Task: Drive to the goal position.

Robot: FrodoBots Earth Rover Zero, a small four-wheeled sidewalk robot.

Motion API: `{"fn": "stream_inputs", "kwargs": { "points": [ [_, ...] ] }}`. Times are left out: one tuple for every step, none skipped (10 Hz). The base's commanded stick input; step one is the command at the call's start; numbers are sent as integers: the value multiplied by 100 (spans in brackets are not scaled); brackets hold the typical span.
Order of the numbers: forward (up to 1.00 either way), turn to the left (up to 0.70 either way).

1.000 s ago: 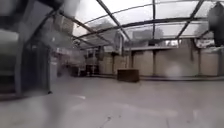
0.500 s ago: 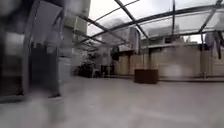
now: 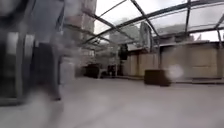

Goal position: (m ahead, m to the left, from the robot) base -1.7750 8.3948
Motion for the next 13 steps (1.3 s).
{"fn": "stream_inputs", "kwargs": {
  "points": [
    [70,0],
    [70,0],
    [70,0],
    [70,0],
    [70,0],
    [70,0],
    [70,3],
    [70,27],
    [70,27],
    [70,27],
    [70,27],
    [70,27],
    [70,27]
  ]
}}
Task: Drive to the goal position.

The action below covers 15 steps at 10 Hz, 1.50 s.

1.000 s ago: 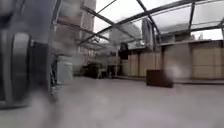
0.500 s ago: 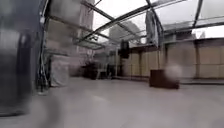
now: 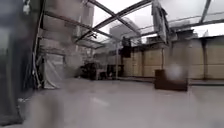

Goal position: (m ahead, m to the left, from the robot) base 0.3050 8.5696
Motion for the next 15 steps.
{"fn": "stream_inputs", "kwargs": {
  "points": [
    [70,27],
    [70,27],
    [70,23],
    [70,1],
    [70,0],
    [70,0],
    [70,0],
    [70,-27],
    [70,-27],
    [70,-27],
    [70,-27],
    [70,-7],
    [70,0],
    [70,0],
    [70,0]
  ]
}}
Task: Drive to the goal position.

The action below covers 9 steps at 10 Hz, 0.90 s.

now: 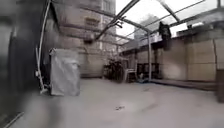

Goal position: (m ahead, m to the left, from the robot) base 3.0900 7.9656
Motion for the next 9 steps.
{"fn": "stream_inputs", "kwargs": {
  "points": [
    [70,0],
    [70,27],
    [70,27],
    [70,27],
    [70,27],
    [70,27],
    [70,27],
    [70,27],
    [70,27]
  ]
}}
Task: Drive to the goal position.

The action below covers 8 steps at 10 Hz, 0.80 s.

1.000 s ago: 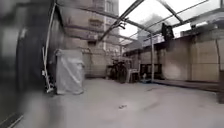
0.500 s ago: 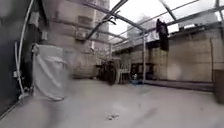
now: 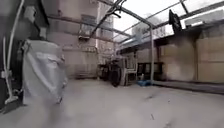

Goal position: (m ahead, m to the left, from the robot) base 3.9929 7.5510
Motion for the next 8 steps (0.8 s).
{"fn": "stream_inputs", "kwargs": {
  "points": [
    [52,32],
    [0,45],
    [0,45],
    [-10,42],
    [-70,27],
    [-70,12],
    [-70,0],
    [-70,0]
  ]
}}
